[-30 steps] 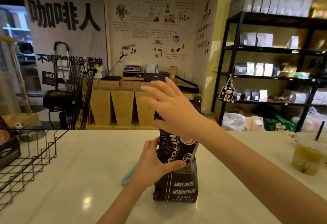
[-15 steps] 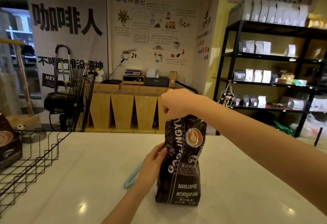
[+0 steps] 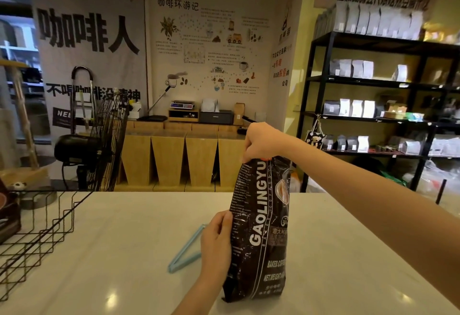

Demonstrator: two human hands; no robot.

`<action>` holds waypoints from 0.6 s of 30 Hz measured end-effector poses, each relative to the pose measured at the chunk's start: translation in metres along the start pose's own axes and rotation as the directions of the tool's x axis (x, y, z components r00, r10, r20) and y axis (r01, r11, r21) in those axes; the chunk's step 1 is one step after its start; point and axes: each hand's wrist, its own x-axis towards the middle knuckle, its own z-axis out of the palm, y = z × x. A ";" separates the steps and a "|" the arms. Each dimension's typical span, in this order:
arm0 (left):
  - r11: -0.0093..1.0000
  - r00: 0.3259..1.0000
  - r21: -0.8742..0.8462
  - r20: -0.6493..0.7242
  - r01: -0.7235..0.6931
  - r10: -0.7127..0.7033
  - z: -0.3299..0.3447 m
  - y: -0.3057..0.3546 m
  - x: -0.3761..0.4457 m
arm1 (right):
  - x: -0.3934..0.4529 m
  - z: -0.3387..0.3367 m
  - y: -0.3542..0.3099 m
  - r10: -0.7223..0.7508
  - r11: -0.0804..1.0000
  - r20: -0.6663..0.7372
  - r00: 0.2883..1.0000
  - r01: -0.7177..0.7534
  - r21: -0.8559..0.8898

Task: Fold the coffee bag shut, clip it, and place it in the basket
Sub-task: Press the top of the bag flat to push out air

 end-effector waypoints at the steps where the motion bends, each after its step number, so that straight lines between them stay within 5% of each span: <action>1: 1.000 1.000 0.008 -0.010 0.002 -0.002 0.002 0.000 0.000 | 0.000 0.000 0.001 0.009 1.000 -0.003 1.000 -0.009 0.011; 9: 1.000 1.000 0.029 0.025 -0.007 0.007 -0.002 -0.003 0.001 | -0.003 0.002 0.008 -0.006 1.000 0.010 1.000 0.006 0.014; 15: 0.994 0.949 0.003 0.295 0.113 -0.109 -0.009 0.004 -0.005 | 0.001 0.002 0.011 -0.010 1.000 0.020 1.000 0.010 0.003; 18: 0.991 0.936 0.135 0.350 0.000 -0.047 -0.006 0.001 -0.014 | 0.002 0.002 0.013 -0.038 0.999 0.044 0.998 0.036 0.028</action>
